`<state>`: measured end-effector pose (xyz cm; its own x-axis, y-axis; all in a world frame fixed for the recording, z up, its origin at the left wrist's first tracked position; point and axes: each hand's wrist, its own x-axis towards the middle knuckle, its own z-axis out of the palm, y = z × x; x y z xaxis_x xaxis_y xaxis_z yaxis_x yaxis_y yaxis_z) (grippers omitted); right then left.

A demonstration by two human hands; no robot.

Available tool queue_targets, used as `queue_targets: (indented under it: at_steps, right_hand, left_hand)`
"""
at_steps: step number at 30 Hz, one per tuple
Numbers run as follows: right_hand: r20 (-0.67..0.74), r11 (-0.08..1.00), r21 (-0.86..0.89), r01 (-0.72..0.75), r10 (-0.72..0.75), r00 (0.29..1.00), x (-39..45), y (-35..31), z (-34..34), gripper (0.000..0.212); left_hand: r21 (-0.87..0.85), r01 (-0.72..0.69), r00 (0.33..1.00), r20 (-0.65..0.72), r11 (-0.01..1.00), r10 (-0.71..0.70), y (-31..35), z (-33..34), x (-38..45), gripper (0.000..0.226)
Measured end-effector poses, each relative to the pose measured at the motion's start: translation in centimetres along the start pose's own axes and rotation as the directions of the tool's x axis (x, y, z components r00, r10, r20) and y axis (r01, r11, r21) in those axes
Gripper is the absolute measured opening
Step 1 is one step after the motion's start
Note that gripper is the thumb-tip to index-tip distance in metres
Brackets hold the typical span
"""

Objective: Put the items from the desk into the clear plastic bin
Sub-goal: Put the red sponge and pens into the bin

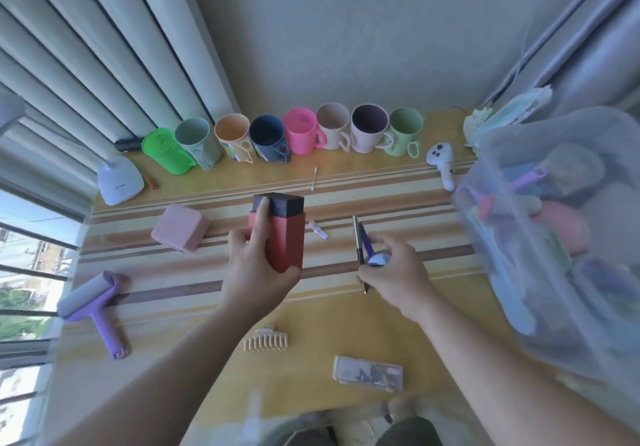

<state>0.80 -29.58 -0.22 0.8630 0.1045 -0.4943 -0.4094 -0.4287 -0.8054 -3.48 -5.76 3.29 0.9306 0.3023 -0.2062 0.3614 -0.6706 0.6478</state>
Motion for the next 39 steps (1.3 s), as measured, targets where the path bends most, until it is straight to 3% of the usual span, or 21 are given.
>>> queue_targets:
  at_steps: [4, 8, 11, 13, 16, 19, 24, 27, 31, 35, 39]
  right_hand:
    - [-0.174, 0.994, -0.049, 0.100, -0.108, 0.979, -2.9, -3.4, -9.5, 0.059]
    - [-0.396, 0.988, -0.076, 0.131, -0.151, 0.906, -7.2, -4.4, -21.4, 0.051]
    - [-0.484, 0.995, -0.094, 0.016, -0.060, 0.873, -9.8, -1.7, -29.3, 0.037]
    - [-0.470, 0.979, -0.162, -0.122, 0.032, 0.882, -10.3, 1.3, -32.6, 0.036]
    - [-0.351, 0.929, -0.259, -0.264, 0.164, 0.922, -9.3, 5.8, -33.4, 0.038]
    - [-0.216, 0.883, -0.381, -0.275, 0.204, 0.955, -7.2, 9.2, -31.0, 0.038]
    - [-0.095, 0.881, -0.401, -0.250, 0.232, 0.968, -4.6, 12.3, -27.8, 0.031]
    - [-0.101, 0.874, -0.423, -0.238, 0.216, 0.971, -3.7, 13.7, -27.4, 0.020]
    - [-0.112, 0.880, -0.416, -0.228, 0.199, 0.974, -3.6, 14.6, -27.7, 0.012]
    - [-0.135, 0.927, -0.342, -0.154, 0.114, 0.984, -5.4, 13.2, -29.8, 0.026]
    - [-0.241, 0.953, -0.268, -0.140, 0.074, 0.968, -6.0, 12.5, -34.0, 0.024]
  left_hand:
    - [0.000, -0.222, 0.973, 0.059, 0.975, 0.222, 10.6, 1.9, 0.9, 0.120]
    - [-0.083, -0.458, 0.881, 0.091, 0.885, 0.464, 22.0, 5.1, 1.0, 0.107]
    - [-0.098, -0.614, 0.771, 0.137, 0.783, 0.622, 30.0, 9.2, 0.5, 0.102]
    - [-0.067, -0.673, 0.714, 0.204, 0.737, 0.670, 34.2, 12.7, 0.2, 0.098]
    - [0.048, -0.705, 0.672, 0.364, 0.707, 0.645, 38.1, 19.0, 0.3, 0.093]
    - [0.193, -0.680, 0.682, 0.521, 0.707, 0.513, 39.0, 24.6, 1.3, 0.096]
    - [0.372, -0.658, 0.679, 0.669, 0.655, 0.302, 38.0, 29.7, 3.2, 0.102]
    - [0.437, -0.663, 0.678, 0.695, 0.608, 0.240, 37.4, 30.9, 3.8, 0.104]
    - [0.465, -0.718, 0.655, 0.704, 0.517, 0.276, 36.8, 32.2, 3.8, 0.098]
    - [0.423, -0.767, 0.600, 0.739, 0.482, 0.307, 36.4, 32.9, 4.5, 0.093]
    - [0.391, -0.806, 0.562, 0.741, 0.444, 0.368, 36.1, 32.2, 5.1, 0.088]
